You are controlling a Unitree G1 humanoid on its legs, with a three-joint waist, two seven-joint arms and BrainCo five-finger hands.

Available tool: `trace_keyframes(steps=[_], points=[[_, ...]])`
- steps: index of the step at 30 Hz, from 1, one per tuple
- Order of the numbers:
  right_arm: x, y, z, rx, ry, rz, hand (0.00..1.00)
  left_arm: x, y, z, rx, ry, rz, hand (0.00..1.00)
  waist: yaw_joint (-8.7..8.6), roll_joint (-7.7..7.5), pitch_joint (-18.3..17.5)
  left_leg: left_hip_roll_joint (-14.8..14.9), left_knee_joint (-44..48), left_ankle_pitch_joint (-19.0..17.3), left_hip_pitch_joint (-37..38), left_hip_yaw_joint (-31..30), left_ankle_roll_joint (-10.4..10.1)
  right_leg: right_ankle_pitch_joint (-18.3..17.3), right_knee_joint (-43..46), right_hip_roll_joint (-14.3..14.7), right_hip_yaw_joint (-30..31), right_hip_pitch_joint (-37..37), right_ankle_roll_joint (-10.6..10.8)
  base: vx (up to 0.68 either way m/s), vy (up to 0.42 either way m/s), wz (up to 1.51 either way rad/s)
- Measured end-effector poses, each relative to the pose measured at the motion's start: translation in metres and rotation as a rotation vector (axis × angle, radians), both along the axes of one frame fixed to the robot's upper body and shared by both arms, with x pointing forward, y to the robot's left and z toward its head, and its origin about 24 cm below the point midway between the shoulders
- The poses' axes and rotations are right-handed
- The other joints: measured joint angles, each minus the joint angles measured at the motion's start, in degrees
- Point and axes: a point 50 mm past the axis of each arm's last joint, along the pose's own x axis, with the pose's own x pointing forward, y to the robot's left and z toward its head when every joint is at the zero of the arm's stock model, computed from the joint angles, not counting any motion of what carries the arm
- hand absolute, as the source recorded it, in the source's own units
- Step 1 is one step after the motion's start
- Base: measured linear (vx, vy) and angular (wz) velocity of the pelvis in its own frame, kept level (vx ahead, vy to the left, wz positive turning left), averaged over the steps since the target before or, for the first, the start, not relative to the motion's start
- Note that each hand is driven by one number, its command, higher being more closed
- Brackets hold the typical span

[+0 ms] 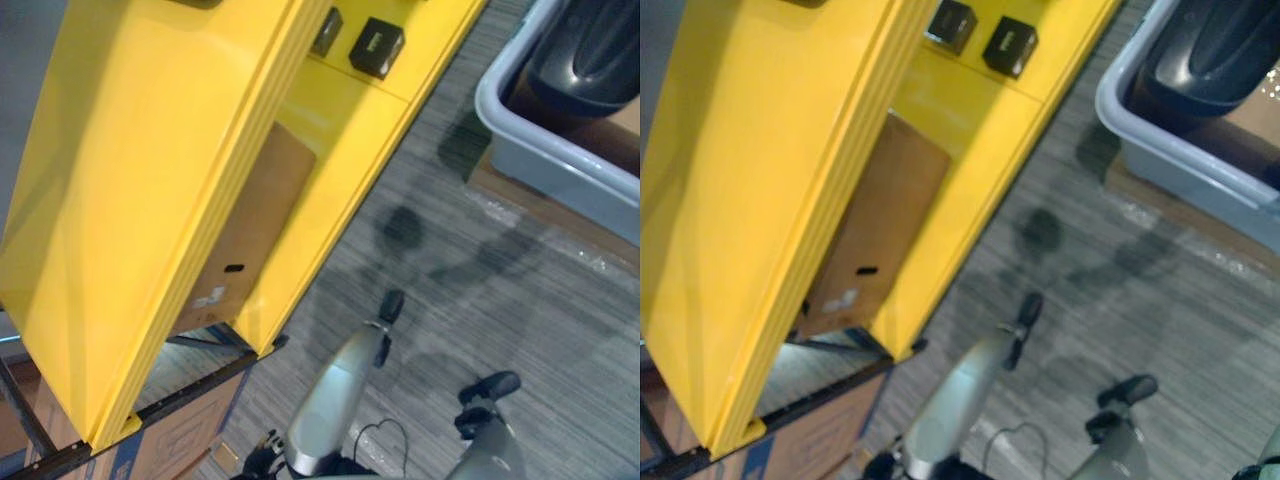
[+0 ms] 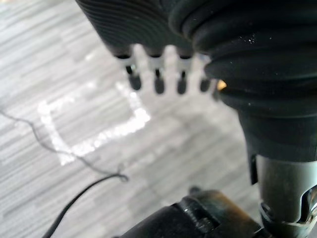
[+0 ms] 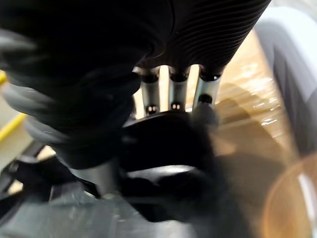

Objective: Walk over and take plastic housings, then place them on the shelf

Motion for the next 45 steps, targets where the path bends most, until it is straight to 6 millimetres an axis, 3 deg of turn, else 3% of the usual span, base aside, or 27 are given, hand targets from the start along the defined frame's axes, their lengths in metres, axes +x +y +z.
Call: trace_keyframes(steps=[7,12,17,22,26,30,33,38,45], points=[[-0.008,-0.006,-0.007,-0.080,0.231,-0.016,1.00,0.002,0.003,0.001,0.018,-0.023,-0.018,0.00,0.57,-0.03,0.0,0.2,-0.6,0.0,0.8,0.1,0.0,0.2,-0.6,0.2,0.0,0.7,0.1,0.00,0.000,0.00],[0.004,0.001,-0.003,-0.219,0.295,0.011,1.00,0.016,0.016,0.009,0.055,-0.100,-0.011,0.00,-0.35,-0.78,0.6,1.0,0.1,0.0,0.9,0.7,0.0,1.1,-1.0,0.9,0.2,1.1,0.1,-0.02,-0.008,-0.07],[0.028,0.020,-0.006,-0.348,0.339,0.066,1.00,0.050,0.025,0.032,0.088,-0.297,0.040,0.00,-2.61,-3.59,2.6,3.0,0.7,-0.5,2.9,1.4,-0.7,1.6,-1.6,2.7,0.4,3.2,-0.6,-0.06,-0.039,-0.13],[0.038,0.031,-0.001,-0.469,0.349,0.077,1.00,0.070,0.028,0.047,0.136,-0.380,0.116,0.00,-4.73,-6.25,4.4,4.8,1.0,-1.1,5.2,1.5,-1.0,1.2,-1.5,4.3,0.6,5.3,-1.2,-0.06,-0.047,-0.09],[0.051,0.047,0.003,-0.562,0.339,0.119,1.00,0.093,0.030,0.071,0.156,-0.506,0.187,0.00,-6.64,-7.98,4.9,5.2,-1.2,-0.3,8.1,1.7,-1.8,1.1,-1.7,4.5,0.5,7.1,-1.4,-0.05,-0.061,0.00],[0.068,0.068,-0.002,-0.629,0.335,0.192,1.00,0.119,0.027,0.113,0.134,-0.694,0.235,0.00,-8.89,-9.94,5.0,5.3,-4.9,1.4,11.6,1.9,-2.6,1.1,-2.1,4.6,0.1,9.1,-1.5,-0.02,-0.067,0.01],[0.072,0.077,0.002,-0.700,0.333,0.208,1.00,0.129,0.025,0.138,0.139,-0.808,0.232,0.00,-9.27,-11.07,5.0,5.5,-7.1,2.4,13.5,2.9,-2.9,1.3,-2.6,4.6,0.2,9.6,-1.8,-0.01,-0.051,-0.07],[0.084,0.100,0.002,-0.800,0.288,0.264,1.00,0.139,0.024,0.172,0.146,-0.952,0.177,0.00,-11.72,-14.06,4.5,6.2,-10.2,3.6,16.7,3.0,-3.7,1.6,-4.0,5.6,0.2,11.9,-2.3,-0.02,-0.047,-0.02],[0.091,0.120,0.007,-0.876,0.200,0.288,1.00,0.157,0.013,0.201,0.105,-1.066,0.142,0.00,-12.55,-15.05,4.0,7.4,-10.9,4.5,17.2,3.4,-4.3,2.4,-4.9,7.0,0.6,12.0,-3.4,-0.06,-0.013,-0.06]])
